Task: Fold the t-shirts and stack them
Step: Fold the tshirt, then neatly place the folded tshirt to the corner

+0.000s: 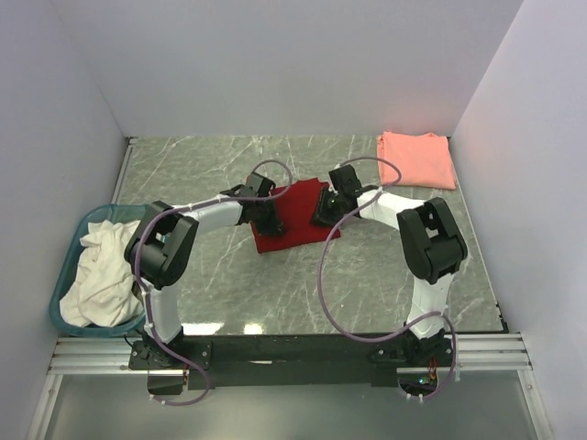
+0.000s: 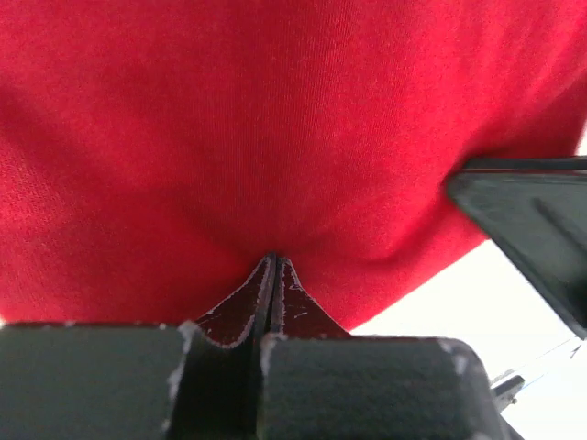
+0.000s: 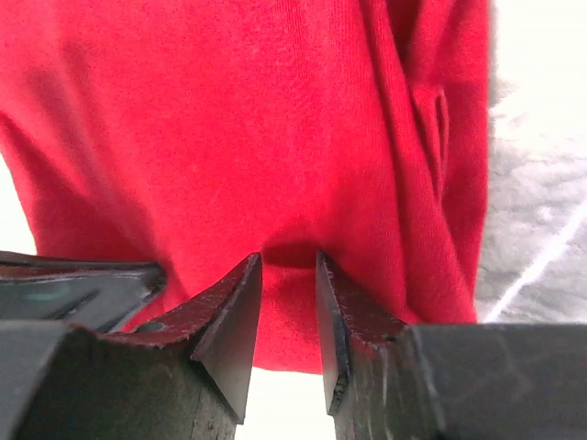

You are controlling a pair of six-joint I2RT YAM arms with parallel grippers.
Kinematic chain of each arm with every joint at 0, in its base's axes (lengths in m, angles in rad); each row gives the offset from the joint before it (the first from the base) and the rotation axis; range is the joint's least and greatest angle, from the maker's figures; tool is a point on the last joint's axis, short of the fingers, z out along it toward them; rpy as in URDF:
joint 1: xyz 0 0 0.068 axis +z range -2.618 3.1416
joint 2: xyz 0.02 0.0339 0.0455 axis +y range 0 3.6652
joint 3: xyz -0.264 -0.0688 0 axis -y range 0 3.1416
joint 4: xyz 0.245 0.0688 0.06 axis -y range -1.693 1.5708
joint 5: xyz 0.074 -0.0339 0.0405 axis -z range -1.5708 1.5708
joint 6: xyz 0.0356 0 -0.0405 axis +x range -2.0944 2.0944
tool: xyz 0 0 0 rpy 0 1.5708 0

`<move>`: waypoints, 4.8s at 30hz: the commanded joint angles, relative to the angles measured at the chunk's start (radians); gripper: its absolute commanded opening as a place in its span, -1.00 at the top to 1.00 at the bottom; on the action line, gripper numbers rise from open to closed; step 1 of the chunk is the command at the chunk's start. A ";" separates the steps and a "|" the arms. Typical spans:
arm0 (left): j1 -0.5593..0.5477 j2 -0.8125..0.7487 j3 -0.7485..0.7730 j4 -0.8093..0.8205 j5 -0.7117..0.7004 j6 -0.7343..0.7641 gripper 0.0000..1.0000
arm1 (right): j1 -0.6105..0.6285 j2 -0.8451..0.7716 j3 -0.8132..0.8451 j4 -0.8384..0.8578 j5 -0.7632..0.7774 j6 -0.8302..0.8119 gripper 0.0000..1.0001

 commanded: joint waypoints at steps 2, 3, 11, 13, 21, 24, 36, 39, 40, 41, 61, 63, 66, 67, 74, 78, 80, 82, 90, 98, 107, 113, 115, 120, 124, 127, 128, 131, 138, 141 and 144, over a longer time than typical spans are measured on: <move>-0.041 -0.035 -0.073 0.038 -0.041 -0.029 0.99 | 0.021 -0.091 -0.163 0.088 0.063 0.036 0.24; -0.045 -0.062 -0.116 0.052 -0.043 -0.039 0.99 | 0.031 -0.108 -0.226 0.103 0.061 0.041 0.25; -0.065 -0.269 -0.334 0.080 -0.078 -0.066 0.99 | 0.096 -0.287 -0.441 0.209 0.025 0.082 0.25; -0.065 -0.305 -0.362 0.077 -0.095 -0.072 0.99 | 0.098 -0.325 -0.467 0.218 0.017 0.087 0.24; -0.065 -0.469 -0.437 0.012 -0.178 -0.071 0.93 | 0.098 -0.391 -0.473 0.192 0.006 0.087 0.24; -0.065 -0.486 -0.474 0.017 -0.178 -0.091 0.92 | 0.098 -0.402 -0.474 0.191 0.005 0.089 0.24; -0.062 -0.449 -0.561 0.071 -0.178 -0.111 0.96 | 0.098 -0.436 -0.467 0.168 0.012 0.072 0.24; -0.062 -0.486 -0.503 0.000 -0.179 -0.083 0.95 | 0.067 -0.473 -0.429 0.108 0.066 0.043 0.10; -0.062 -0.495 -0.491 -0.015 -0.205 -0.077 0.95 | 0.052 -0.480 -0.420 0.100 0.068 0.036 0.07; -0.062 -0.512 -0.468 -0.027 -0.210 -0.069 0.95 | 0.027 -0.482 -0.403 0.097 0.046 0.020 0.03; -0.061 -0.639 -0.348 -0.167 -0.224 -0.008 0.89 | -0.145 -0.168 -0.111 0.009 -0.024 -0.189 -0.28; -0.061 -0.644 -0.350 -0.167 -0.225 -0.005 0.88 | -0.140 -0.163 -0.131 0.026 -0.070 -0.191 -0.30; -0.061 -0.639 -0.351 -0.162 -0.218 -0.007 0.88 | -0.122 -0.142 -0.133 0.037 -0.080 -0.194 -0.31; -0.061 -0.641 -0.354 -0.158 -0.218 -0.007 0.89 | -0.114 -0.137 -0.134 0.046 -0.087 -0.191 -0.31; -0.059 -0.650 -0.366 -0.159 -0.221 -0.003 0.89 | -0.084 -0.109 -0.147 0.040 -0.043 -0.178 -0.32; -0.059 -0.656 -0.371 -0.158 -0.221 0.000 0.89 | -0.042 -0.099 -0.122 -0.016 0.075 -0.180 -0.31; -0.059 -0.656 -0.373 -0.159 -0.219 0.001 0.89 | -0.024 -0.085 -0.098 -0.059 0.156 -0.180 -0.32; -0.057 -0.655 -0.374 -0.155 -0.218 0.003 0.89 | 0.004 -0.076 -0.087 -0.067 0.164 -0.175 -0.31; -0.054 -0.664 -0.314 -0.210 -0.229 0.030 0.90 | 0.042 -0.025 -0.061 -0.062 0.166 -0.129 0.53; -0.041 -0.744 -0.218 -0.323 -0.233 0.113 0.99 | 0.045 -0.020 0.066 -0.138 0.380 -0.132 1.00; -0.041 -0.902 -0.350 -0.319 -0.201 0.158 0.99 | -0.040 0.158 0.503 -0.397 0.577 -0.256 1.00; -0.041 -0.955 -0.400 -0.308 -0.218 0.156 0.99 | -0.108 0.251 0.736 -0.411 0.735 -0.428 1.00; -0.041 -0.949 -0.393 -0.314 -0.212 0.161 0.99 | -0.145 0.297 0.845 -0.435 0.750 -0.486 1.00; -0.041 -0.923 -0.356 -0.328 -0.215 0.190 0.99 | -0.192 0.359 1.009 -0.391 0.808 -0.655 1.00; -0.041 -0.900 -0.342 -0.333 -0.238 0.216 0.99 | -0.217 0.409 1.076 -0.327 0.850 -0.773 1.00; -0.041 -0.886 -0.347 -0.325 -0.253 0.236 0.99 | -0.231 0.418 1.099 -0.264 0.874 -0.847 1.00; -0.041 -0.879 -0.345 -0.325 -0.256 0.242 0.99 | -0.234 0.420 1.105 -0.248 0.873 -0.859 1.00; -0.041 -0.853 -0.348 -0.317 -0.261 0.268 0.99 | -0.238 0.402 1.103 -0.193 0.858 -0.896 1.00; -0.039 -0.857 -0.374 -0.294 -0.259 0.280 0.99 | -0.246 0.382 1.116 -0.129 0.842 -0.997 1.00; -0.039 -0.860 -0.374 -0.296 -0.284 0.283 0.99 | -0.258 0.371 1.116 -0.122 0.833 -1.016 1.00; -0.041 -0.860 -0.373 -0.299 -0.293 0.282 0.99 | -0.268 0.354 1.113 -0.132 0.830 -1.030 1.00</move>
